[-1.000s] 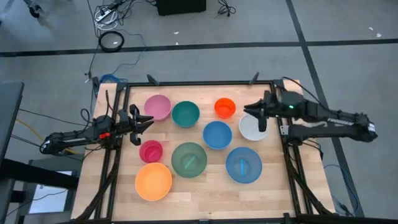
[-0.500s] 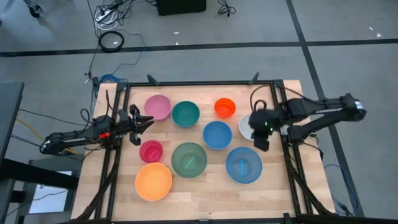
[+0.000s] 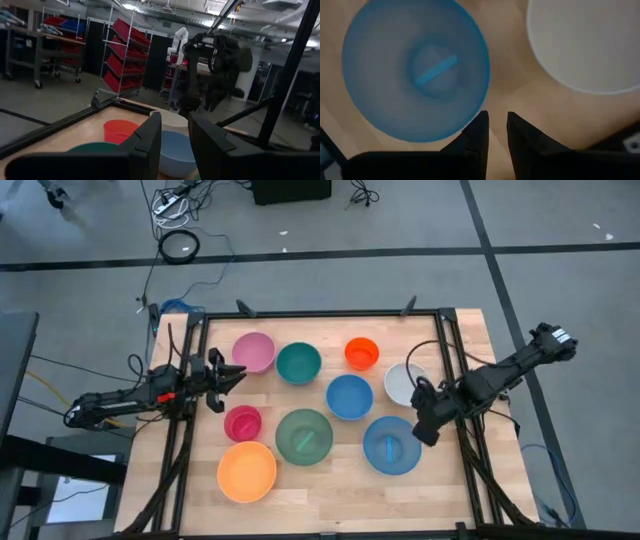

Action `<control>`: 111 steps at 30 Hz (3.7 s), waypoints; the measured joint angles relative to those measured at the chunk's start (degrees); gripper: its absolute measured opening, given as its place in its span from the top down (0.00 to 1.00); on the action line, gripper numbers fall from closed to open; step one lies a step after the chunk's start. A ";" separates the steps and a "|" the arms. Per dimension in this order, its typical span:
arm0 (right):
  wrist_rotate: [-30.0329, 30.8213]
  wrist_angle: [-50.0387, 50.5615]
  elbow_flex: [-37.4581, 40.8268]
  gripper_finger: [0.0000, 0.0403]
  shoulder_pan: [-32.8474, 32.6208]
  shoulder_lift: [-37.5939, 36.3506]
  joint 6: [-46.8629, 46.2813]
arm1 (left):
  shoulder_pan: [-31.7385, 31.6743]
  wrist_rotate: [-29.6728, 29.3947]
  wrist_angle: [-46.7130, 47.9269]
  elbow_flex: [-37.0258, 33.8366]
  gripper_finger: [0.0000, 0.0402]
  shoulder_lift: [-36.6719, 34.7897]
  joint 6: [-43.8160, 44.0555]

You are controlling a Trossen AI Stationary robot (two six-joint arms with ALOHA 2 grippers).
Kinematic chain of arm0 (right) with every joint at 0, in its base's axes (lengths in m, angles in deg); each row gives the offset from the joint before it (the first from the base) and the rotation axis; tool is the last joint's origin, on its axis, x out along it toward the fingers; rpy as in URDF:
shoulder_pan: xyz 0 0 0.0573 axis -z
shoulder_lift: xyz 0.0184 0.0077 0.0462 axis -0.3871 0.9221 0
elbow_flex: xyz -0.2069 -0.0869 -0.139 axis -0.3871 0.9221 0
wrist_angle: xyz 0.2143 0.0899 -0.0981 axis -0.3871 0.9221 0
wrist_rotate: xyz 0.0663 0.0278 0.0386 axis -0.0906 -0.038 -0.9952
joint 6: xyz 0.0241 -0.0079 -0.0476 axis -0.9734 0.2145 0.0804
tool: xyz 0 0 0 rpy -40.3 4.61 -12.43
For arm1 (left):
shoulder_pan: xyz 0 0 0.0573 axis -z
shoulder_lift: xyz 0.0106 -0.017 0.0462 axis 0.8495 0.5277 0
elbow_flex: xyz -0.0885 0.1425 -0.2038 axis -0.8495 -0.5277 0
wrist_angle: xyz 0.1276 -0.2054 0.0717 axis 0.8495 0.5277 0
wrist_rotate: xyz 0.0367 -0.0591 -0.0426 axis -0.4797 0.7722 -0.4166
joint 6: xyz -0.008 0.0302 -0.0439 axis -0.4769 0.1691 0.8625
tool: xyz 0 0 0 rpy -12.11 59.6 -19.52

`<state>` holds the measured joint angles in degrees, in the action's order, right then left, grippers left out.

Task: Nest bowls inside each other
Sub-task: Stack the blue bowl on top of the green bowl

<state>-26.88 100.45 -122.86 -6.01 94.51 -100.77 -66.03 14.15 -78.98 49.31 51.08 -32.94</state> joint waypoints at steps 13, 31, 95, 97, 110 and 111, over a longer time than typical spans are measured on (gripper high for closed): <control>5.00 -10.58 5.35 0.84 -1.87 7.46 -12.32 | 0.00 0.00 0.03 0.08 0.74 0.00 -0.01; 3.58 -9.52 5.35 0.57 -1.92 9.34 -16.47 | 0.01 0.01 0.26 0.17 0.74 0.00 -0.01; 6.68 -46.89 -16.02 1.00 16.28 31.14 34.64 | 0.00 -0.03 1.18 0.19 0.74 0.02 0.02; 5.85 -46.57 -18.92 1.00 17.86 33.93 37.30 | 0.00 -0.03 1.22 0.17 0.74 0.02 0.04; -1.10 -46.09 -26.33 1.00 22.94 43.17 44.06 | 0.01 -0.03 1.19 0.19 0.74 0.02 1.52; -1.39 -45.59 -26.32 1.00 23.01 43.22 44.35 | 0.00 -0.03 1.22 0.19 0.74 0.02 1.52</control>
<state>-28.27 54.86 -149.18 17.00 137.72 -56.42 -66.03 14.12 -77.76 49.51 51.10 -31.42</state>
